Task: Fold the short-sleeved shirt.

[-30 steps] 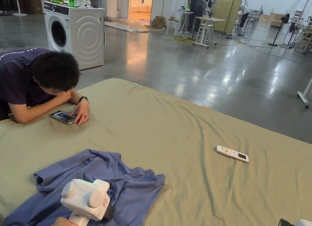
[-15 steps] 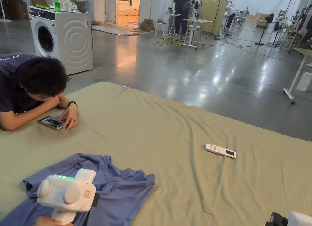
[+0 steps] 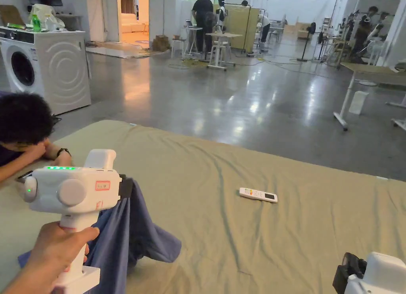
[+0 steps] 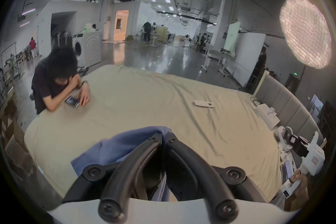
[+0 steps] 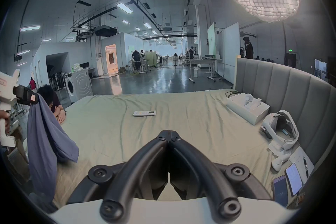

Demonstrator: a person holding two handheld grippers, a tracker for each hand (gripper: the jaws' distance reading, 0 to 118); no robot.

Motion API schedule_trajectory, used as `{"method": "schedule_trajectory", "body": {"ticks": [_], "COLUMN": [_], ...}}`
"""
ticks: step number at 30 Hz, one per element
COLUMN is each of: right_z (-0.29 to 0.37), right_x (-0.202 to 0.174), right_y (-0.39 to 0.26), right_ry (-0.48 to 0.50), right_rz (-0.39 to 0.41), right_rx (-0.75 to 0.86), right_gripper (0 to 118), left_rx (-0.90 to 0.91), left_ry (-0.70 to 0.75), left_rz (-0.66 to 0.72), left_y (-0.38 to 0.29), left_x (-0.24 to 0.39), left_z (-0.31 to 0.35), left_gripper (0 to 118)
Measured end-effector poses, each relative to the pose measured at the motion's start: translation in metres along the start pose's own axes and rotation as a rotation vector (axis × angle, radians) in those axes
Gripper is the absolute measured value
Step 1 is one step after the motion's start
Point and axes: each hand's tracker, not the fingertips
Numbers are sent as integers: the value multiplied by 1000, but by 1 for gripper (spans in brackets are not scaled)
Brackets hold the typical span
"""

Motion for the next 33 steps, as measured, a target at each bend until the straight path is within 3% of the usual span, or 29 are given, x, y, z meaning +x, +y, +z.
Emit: {"method": "schedule_trajectory", "body": {"ticks": [14, 20, 26, 27, 28, 30, 33], "right_z": [46, 67, 79, 80, 81, 83, 86], "right_x": [82, 116, 138, 139, 141, 143, 144], "right_y": [23, 19, 9, 8, 6, 3, 2], "right_ry": [-156, -229, -279, -281, -283, -288, -288], "right_rz": [-57, -85, -116, -116, -117, -118, -117], "right_rx": [91, 99, 79, 76, 74, 67, 59], "right_gripper": [0, 0, 0, 0, 0, 0, 0], "left_rx": [10, -97, -269, -289, -310, -333, -395], "left_ry": [-380, -520, -568, -567, -563, -539, -538], "left_rz": [-187, -245, -303, -296, -295, -288, -225], "left_y": [28, -26, -117, -130, -143, -164, -181], "left_x": [218, 306, 360, 365, 367, 370, 359], "left_z": [-24, -43, -66, -70, -73, -78, -83], "left_gripper": [4, 4, 5, 7, 17, 45, 55]}}
